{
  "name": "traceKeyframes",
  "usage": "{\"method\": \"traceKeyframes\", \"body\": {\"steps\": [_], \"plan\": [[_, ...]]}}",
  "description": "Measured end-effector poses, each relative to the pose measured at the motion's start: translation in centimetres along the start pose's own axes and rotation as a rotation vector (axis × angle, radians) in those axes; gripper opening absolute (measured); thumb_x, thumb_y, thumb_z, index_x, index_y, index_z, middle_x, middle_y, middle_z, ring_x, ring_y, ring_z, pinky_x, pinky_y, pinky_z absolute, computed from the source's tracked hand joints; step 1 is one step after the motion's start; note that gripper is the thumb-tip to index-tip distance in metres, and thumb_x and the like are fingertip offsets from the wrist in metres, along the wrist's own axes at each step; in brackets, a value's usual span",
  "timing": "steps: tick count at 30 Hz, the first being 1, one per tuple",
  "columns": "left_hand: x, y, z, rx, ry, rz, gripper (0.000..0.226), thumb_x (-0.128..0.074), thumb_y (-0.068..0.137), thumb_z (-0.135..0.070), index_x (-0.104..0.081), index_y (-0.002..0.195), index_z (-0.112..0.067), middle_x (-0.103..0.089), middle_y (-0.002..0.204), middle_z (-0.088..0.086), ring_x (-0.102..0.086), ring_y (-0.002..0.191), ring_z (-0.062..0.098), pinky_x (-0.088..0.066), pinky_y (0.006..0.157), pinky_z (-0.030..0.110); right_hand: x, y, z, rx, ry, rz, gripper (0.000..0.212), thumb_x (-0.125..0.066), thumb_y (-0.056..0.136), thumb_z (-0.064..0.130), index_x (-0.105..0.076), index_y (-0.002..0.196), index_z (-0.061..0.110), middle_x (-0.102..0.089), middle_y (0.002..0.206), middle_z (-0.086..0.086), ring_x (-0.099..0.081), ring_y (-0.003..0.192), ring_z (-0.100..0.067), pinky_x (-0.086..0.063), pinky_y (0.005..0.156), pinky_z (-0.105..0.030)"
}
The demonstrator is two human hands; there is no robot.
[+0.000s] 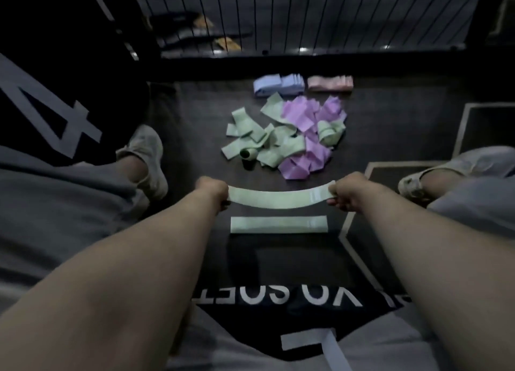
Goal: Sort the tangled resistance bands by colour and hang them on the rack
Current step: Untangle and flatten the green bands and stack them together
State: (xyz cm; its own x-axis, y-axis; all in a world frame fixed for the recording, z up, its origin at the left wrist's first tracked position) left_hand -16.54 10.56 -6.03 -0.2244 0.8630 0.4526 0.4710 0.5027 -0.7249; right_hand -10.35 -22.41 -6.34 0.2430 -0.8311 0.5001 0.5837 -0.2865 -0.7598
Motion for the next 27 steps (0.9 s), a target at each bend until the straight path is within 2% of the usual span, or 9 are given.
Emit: {"method": "traceKeyframes", "body": {"steps": [3, 6, 9, 13, 16, 18, 20, 23, 27], "plan": [[-1.0, 1.6, 2.0, 0.070, 0.009, -0.032, 0.025, -0.050, 0.091, 0.004, -0.053, 0.116, 0.002, -0.061, 0.092, 0.022, -0.061, 0.058, 0.027, -0.050, 0.047, 0.029, -1.5, 2.7, -1.4, -0.049, -0.072, -0.017, 0.022, -0.055, 0.097, 0.006, -0.055, 0.119, 0.001, -0.068, 0.095, -0.017, -0.058, 0.032, -0.013, -0.041, 0.033, -0.017], [-2.0, 2.9, 3.6, 0.119, 0.007, -0.060, 0.030, -0.049, 0.088, 0.006, -0.055, 0.117, 0.003, -0.064, 0.102, 0.025, -0.061, 0.059, 0.028, -0.049, 0.040, 0.027, -3.4, 4.5, -3.5, -0.140, -0.082, -0.002, 0.021, -0.054, 0.100, 0.008, -0.054, 0.120, 0.002, -0.065, 0.114, -0.018, -0.059, 0.039, -0.019, -0.042, 0.030, -0.019], [-3.1, 3.7, 5.3, 0.167, 0.028, -0.060, 0.030, -0.048, 0.089, 0.004, -0.056, 0.118, 0.001, -0.064, 0.104, 0.023, -0.062, 0.058, 0.029, -0.048, 0.036, 0.026, -4.8, 6.0, -6.2, -0.196, -0.097, 0.009, 0.023, -0.044, 0.099, 0.006, -0.053, 0.118, -0.002, -0.067, 0.093, -0.016, -0.061, 0.036, -0.020, -0.038, 0.031, -0.018], [-4.5, 5.0, 7.7, 0.228, 0.030, -0.054, 0.017, -0.057, 0.091, 0.000, -0.059, 0.107, -0.001, -0.062, 0.095, 0.018, -0.063, 0.069, 0.031, -0.046, 0.035, 0.025, -5.8, 7.2, -8.8, -0.153, -0.170, -0.011, 0.013, -0.054, 0.093, 0.006, -0.065, 0.089, 0.000, -0.069, 0.073, -0.020, -0.062, 0.054, -0.030, -0.046, 0.045, -0.028], [-5.2, 6.2, 9.5, 0.268, 0.073, -0.073, 0.014, -0.064, 0.089, -0.008, -0.063, 0.102, -0.002, -0.065, 0.093, 0.016, -0.064, 0.071, 0.030, -0.053, 0.044, 0.030, -6.5, 8.0, -10.6, -0.170, -0.175, -0.031, 0.015, -0.058, 0.094, 0.011, -0.064, 0.082, 0.005, -0.070, 0.074, -0.021, -0.064, 0.056, -0.032, -0.050, 0.049, -0.033], [-5.6, 7.5, 10.8, 0.270, 0.133, -0.084, 0.017, -0.065, 0.087, -0.010, -0.065, 0.101, -0.001, -0.067, 0.092, 0.014, -0.065, 0.075, 0.031, -0.060, 0.061, 0.038, -7.0, 8.9, -11.3, -0.142, -0.208, -0.048, 0.013, -0.061, 0.092, 0.014, -0.069, 0.090, 0.004, -0.072, 0.084, -0.022, -0.071, 0.075, -0.038, -0.060, 0.066, -0.043], [-6.1, 9.2, 12.3, 0.253, 0.269, -0.077, 0.024, -0.061, 0.087, -0.016, -0.067, 0.106, -0.001, -0.070, 0.101, 0.012, -0.067, 0.082, 0.032, -0.058, 0.072, 0.035, -7.3, 9.6, -11.9, -0.124, -0.273, -0.069, 0.017, -0.062, 0.090, 0.018, -0.071, 0.097, 0.005, -0.073, 0.094, -0.019, -0.070, 0.090, -0.039, -0.060, 0.083, -0.048], [-6.7, 11.9, 15.2, 0.273, 0.304, -0.060, 0.027, -0.060, 0.083, -0.018, -0.072, 0.105, -0.006, -0.073, 0.106, 0.009, -0.070, 0.093, 0.030, -0.058, 0.080, 0.033, -7.4, 8.8, -11.5, -0.134, -0.273, -0.091, 0.013, -0.062, 0.093, 0.019, -0.066, 0.101, 0.010, -0.069, 0.097, -0.013, -0.068, 0.093, -0.035, -0.058, 0.086, -0.048], [-5.9, 8.6, 12.4, 0.255, 0.265, -0.078, 0.018, -0.068, 0.081, -0.016, -0.076, 0.097, -0.014, -0.074, 0.102, 0.009, -0.069, 0.097, 0.030, -0.055, 0.091, 0.032, -7.5, 8.7, -11.3, -0.163, -0.331, -0.131, 0.017, -0.056, 0.098, 0.019, -0.063, 0.111, 0.010, -0.062, 0.109, -0.012, -0.062, 0.105, -0.033, -0.050, 0.083, -0.036]]}}
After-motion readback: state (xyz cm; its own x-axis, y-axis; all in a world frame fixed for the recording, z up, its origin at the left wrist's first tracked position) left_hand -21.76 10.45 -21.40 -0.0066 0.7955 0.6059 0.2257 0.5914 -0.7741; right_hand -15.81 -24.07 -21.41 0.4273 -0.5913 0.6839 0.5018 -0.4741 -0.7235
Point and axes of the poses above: each hand's wrist, its own y-axis towards the middle knuckle, its own x-axis out of the back of the hand, z = x × y, the point moved 5 cm from there along y, towards the middle knuckle
